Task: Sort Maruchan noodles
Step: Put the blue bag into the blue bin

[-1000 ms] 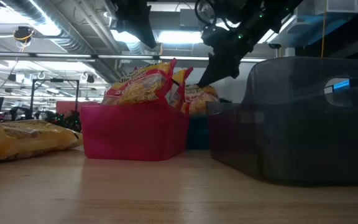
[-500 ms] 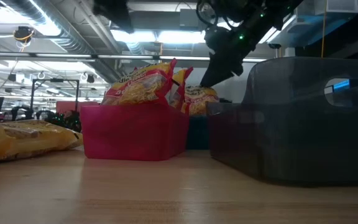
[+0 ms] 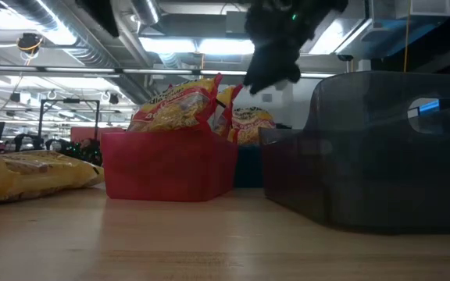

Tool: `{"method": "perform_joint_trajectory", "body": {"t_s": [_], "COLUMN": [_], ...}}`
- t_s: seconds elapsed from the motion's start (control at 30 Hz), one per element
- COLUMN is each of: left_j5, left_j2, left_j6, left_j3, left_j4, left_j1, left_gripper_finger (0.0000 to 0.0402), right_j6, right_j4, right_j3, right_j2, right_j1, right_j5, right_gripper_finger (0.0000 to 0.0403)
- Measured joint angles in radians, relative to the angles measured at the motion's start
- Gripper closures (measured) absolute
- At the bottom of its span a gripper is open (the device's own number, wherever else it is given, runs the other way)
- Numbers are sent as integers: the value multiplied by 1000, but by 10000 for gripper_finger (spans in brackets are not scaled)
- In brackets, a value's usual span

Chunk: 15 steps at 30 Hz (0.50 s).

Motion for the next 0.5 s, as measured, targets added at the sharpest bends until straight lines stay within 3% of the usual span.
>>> {"method": "perform_joint_trajectory", "body": {"t_s": [0.2, 0.5], "left_j5": [-7, 0], "left_j2": [-50, -111], "left_j6": [-82, -104], "left_j3": [-102, -193], "left_j4": [-24, 19], "left_j1": [-14, -41], "left_gripper_finger": [401, 401], "right_j6": [30, 40], "right_j4": [24, 61], "right_j3": [-2, 0], "right_j2": [120, 192], "right_j1": [-10, -34], "right_j5": [13, -49], "right_gripper_finger": [294, 373]}}
